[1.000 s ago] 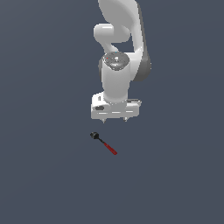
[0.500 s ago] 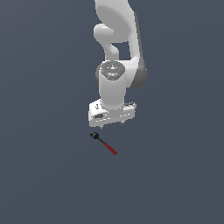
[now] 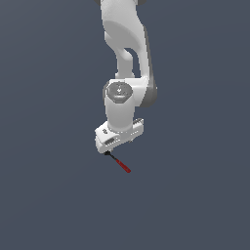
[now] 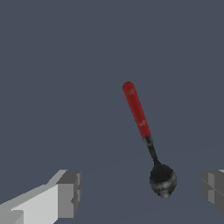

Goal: Pick up the object and move it to a goal position.

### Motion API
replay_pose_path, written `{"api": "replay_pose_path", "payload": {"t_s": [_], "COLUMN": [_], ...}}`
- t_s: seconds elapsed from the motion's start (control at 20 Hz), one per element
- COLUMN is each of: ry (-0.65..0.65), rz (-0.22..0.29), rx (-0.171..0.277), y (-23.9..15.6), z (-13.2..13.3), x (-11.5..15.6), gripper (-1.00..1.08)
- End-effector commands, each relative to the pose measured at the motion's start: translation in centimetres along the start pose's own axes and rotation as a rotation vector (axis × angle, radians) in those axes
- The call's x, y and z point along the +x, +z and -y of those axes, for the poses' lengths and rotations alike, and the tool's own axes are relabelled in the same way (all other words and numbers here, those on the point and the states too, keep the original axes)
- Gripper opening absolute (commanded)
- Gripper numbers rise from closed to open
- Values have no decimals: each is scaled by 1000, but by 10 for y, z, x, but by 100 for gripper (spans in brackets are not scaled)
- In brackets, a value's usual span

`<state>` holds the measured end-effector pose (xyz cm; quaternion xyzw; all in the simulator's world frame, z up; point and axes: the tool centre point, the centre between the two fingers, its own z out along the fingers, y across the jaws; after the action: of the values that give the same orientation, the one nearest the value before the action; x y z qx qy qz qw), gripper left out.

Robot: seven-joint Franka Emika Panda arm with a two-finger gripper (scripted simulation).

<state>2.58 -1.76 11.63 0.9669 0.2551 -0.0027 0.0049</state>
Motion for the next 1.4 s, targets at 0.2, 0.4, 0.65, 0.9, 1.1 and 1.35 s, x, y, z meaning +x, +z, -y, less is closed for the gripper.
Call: {"api": "replay_pose_path", "payload": {"t_s": [0.2,0.4,0.65,0.9,1.1,1.35], "ry": [-168,-262,-349,-404,-425,-423], "rz": [-1,-3,-6,-8,-9,-9], "rx": [1,3,4,6,6,6], "y": [22,34,46,53,56,57], "z": [-13,-20,-26,-30,-32,-32], "x": [0,0,0,-1,-1,-1], "gripper": [100,100,100,100,100,100]}}
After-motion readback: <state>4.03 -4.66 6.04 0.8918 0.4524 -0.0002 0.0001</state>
